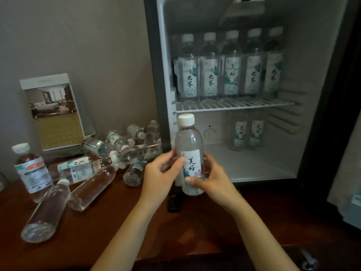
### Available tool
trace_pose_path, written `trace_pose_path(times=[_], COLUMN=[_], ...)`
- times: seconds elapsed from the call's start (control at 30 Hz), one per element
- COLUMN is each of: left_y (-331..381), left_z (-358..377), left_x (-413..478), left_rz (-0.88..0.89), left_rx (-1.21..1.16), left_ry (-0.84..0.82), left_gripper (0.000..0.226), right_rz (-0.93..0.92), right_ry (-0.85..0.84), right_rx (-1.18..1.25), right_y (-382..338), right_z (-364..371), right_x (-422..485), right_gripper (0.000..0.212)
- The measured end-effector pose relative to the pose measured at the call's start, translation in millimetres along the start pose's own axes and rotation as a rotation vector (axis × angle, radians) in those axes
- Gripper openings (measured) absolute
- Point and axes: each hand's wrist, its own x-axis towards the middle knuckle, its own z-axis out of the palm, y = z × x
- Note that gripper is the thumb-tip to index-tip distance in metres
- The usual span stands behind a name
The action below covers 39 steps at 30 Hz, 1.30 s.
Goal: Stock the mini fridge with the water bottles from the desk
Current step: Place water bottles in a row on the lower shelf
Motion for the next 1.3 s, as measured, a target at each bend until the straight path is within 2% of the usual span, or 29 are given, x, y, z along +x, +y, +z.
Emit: trace_pose_path(times=[0.17, 0.27, 0.57, 0.7, 0.9, 1.03, 1.2, 1.3], left_y=[-12.6, -26.0, -62.5, -78.7, -96.5, -105.3, -110.8, -113.8], left_z=[40.2, 63.0, 102.6, 119.7, 144.3, 155.5, 159.1, 158.9], left_x=[19.5, 33.9, 80.9, 102.6, 123.8, 133.1, 140.7, 145.7], left_rz=[-0.040, -0.099, -0.097, -0.156, -0.182, -0.188, -0.162, -0.157], left_rx=[0.051, 0.077, 0.162, 0.172, 0.228, 0.233, 0.249, 0.290], left_ry=[-0.099, -0.143, -0.125, -0.081, -0.016, 0.026, 0.038, 0.044], left_gripper=[0.038, 0.040, 0.047, 0.041, 0.036, 0.036, 0.030, 0.031], right_rz=[0.017, 0.048, 0.064, 0.060, 0.163, 0.196, 0.202, 0.207], right_ry=[0.121, 0.159, 0.156, 0.178, 0.354, 0.453, 0.527, 0.551], right_rx=[-0.045, -0.045, -0.046, -0.105, -0.312, -0.395, -0.470, -0.517], right_y=[21.5, 31.7, 52.4, 60.9, 75.4, 78.5, 76.4, 74.3], right_z=[-37.4, -52.5, -83.6, -98.2, -113.3, -116.5, -117.4, -116.7], right_x=[13.3, 25.2, 61.9, 83.5, 113.9, 124.5, 131.0, 134.0], right_gripper=[0.068, 0.064, 0.060, 0.054, 0.015, 0.023, 0.015, 0.018])
